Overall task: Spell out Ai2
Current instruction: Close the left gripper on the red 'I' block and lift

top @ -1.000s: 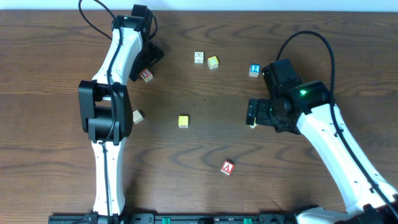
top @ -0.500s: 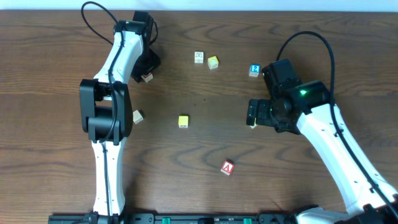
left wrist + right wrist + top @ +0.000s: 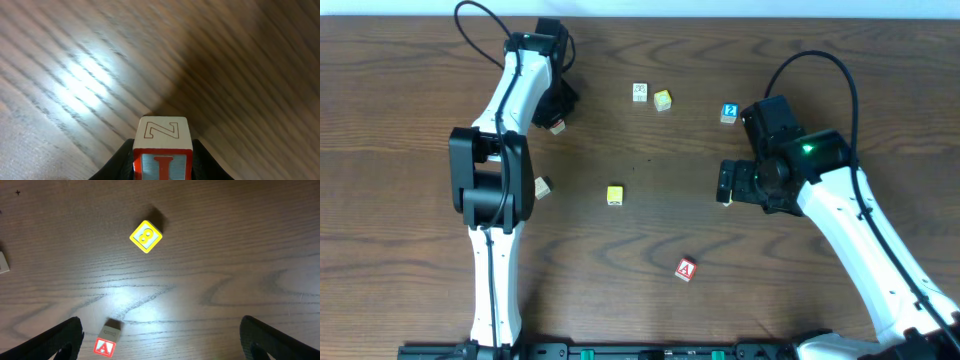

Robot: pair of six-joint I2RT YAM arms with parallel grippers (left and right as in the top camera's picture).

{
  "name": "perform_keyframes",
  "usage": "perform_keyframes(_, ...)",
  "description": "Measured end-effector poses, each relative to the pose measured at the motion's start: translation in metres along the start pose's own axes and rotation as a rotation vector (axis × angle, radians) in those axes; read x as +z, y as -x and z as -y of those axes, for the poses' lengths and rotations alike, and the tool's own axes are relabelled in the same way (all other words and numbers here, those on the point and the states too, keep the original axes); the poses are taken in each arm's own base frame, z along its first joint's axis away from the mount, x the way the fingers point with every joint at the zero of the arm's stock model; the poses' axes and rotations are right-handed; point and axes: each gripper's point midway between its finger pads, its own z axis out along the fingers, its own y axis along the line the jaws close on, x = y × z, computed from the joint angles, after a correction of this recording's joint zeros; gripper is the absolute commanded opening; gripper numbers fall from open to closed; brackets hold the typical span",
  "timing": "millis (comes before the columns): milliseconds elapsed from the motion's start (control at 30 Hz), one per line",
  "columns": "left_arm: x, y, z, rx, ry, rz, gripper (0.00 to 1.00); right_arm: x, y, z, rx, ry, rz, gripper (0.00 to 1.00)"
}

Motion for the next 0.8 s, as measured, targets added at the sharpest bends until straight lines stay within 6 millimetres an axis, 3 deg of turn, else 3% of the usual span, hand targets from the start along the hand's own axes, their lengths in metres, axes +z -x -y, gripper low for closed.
perform_keyframes(133, -0.002, -0.017, 0.023, 0.185, -0.019, 0.015, 0.21, 0.0, 0.0, 0.0, 0.0, 0.0, 0.0, 0.99)
perform_keyframes(367, -0.006, -0.072, 0.061, 0.523, -0.023, 0.011, 0.21, 0.0, -0.001, 0.001, 0.0, -0.003, -0.005, 0.99)
perform_keyframes(567, -0.009, -0.102, 0.073, 0.69, -0.013, -0.006, 0.21, 0.0, -0.003, 0.002, -0.001, -0.006, -0.011, 0.99)
perform_keyframes(800, -0.011, -0.132, 0.074, 0.748, -0.037, -0.096, 0.17, 0.0, -0.005, 0.004, -0.002, -0.016, -0.019, 0.99)
